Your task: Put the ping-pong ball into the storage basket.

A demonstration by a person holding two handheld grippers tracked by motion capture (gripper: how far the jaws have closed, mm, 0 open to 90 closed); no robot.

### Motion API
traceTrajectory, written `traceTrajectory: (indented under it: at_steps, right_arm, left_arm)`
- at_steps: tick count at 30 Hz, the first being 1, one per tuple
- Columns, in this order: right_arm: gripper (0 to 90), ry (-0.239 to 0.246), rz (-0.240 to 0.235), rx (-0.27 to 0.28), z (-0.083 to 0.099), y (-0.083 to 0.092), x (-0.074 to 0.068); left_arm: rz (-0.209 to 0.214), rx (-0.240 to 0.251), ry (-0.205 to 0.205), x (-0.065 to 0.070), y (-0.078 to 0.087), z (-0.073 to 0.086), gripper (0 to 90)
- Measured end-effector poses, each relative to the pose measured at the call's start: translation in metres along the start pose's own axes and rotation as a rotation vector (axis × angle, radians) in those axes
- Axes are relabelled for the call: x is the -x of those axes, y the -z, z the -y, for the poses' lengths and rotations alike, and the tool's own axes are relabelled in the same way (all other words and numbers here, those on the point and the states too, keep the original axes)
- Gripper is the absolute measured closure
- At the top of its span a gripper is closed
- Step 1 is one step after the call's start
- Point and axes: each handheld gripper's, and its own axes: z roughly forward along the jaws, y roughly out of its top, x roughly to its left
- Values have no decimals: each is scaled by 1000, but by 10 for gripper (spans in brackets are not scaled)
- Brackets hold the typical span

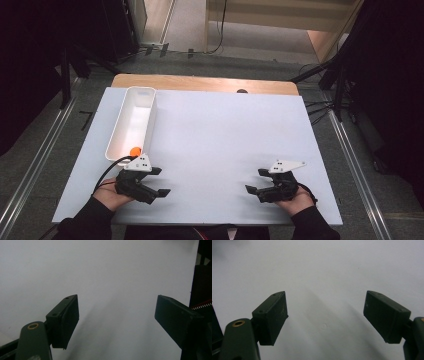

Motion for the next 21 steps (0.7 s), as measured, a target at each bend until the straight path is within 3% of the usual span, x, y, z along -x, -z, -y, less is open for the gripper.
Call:
traceTrajectory:
  at_steps: [21]
  right_arm:
    - [182,3,-1,-9,0,-1,0]
  left_arm:
    - [-2,-7,0,0,-1,0,199]
